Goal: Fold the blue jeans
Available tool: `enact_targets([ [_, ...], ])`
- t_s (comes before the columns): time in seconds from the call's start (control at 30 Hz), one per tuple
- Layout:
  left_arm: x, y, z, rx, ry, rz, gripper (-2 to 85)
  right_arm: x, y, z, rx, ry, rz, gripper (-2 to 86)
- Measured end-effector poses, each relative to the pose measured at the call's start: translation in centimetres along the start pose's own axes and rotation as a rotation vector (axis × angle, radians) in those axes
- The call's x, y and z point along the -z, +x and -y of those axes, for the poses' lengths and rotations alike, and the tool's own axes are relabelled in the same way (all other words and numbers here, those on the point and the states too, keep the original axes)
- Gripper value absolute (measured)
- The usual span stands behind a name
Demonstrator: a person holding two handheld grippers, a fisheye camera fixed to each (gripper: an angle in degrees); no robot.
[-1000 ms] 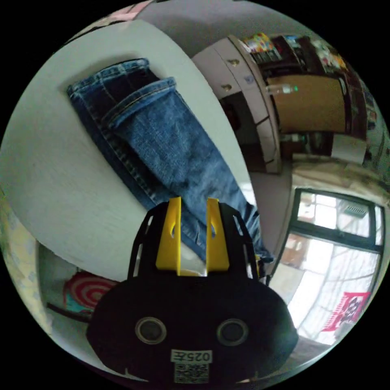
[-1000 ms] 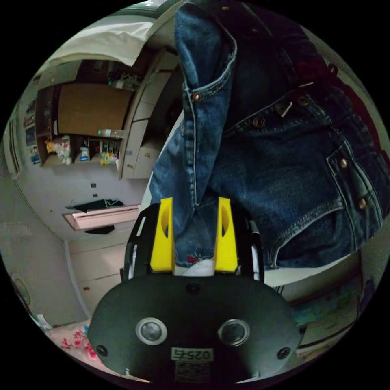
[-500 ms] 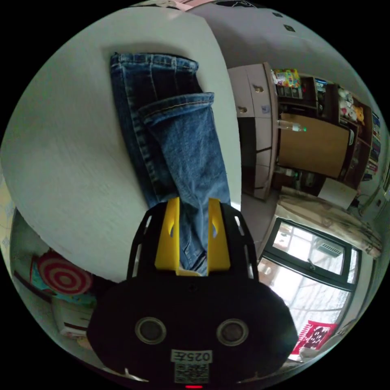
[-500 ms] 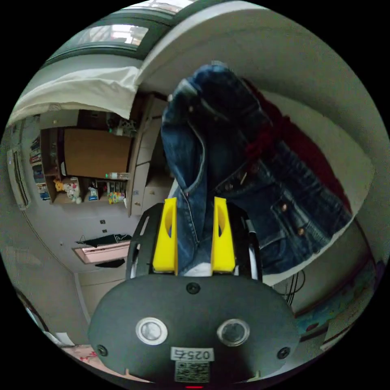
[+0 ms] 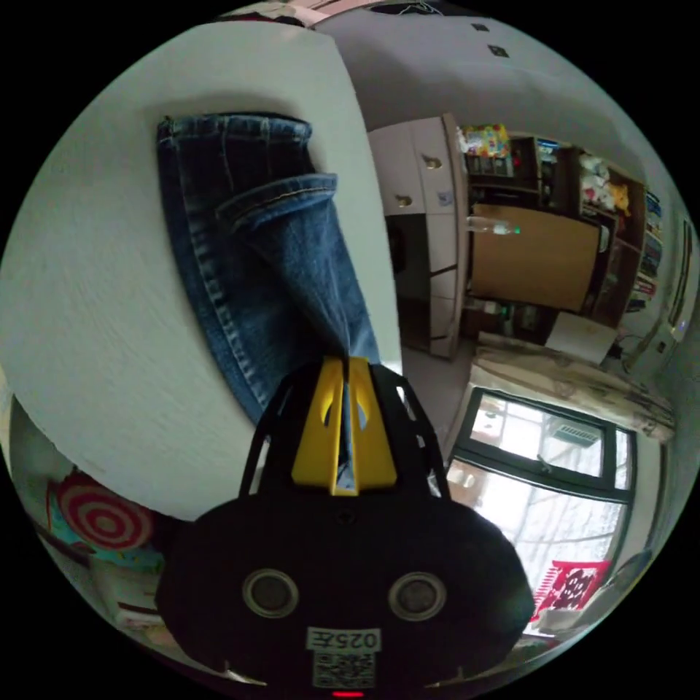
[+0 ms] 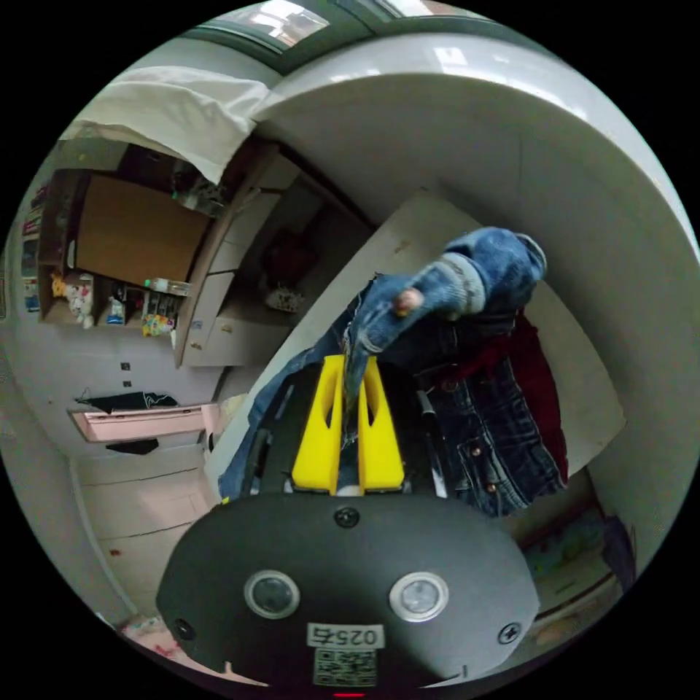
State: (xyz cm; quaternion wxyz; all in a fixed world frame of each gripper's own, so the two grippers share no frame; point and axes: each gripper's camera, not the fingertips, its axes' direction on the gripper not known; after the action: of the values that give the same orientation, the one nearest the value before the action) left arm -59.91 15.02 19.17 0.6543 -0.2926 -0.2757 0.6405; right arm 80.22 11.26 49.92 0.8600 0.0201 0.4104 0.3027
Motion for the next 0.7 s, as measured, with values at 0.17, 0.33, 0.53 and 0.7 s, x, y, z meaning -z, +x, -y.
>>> enact_targets([
  [0.17,2.2,5.8,1.0,-0.158,0.028,0.024,-1.1,2.1,0.6,-0.9,0.042,-0.034,0.149,0.1],
  [0.33,6.4,14.5,-0.4,-0.497,0.094,0.151,-1.1,5.0,-0.9,-5.7,0.151,0.017,0.139,-0.1],
  [0.53,4.5,5.8,-1.0,-0.358,-0.009,0.405,-1.1,-0.4,6.9,-14.5,-0.110,-0.036,0.006,0.2],
  [0.7,2.4,-1.4,-0.6,-0.157,-0.014,0.351,-1.1,-5.7,12.3,-15.8,-0.295,-0.073,0.033,0.4],
])
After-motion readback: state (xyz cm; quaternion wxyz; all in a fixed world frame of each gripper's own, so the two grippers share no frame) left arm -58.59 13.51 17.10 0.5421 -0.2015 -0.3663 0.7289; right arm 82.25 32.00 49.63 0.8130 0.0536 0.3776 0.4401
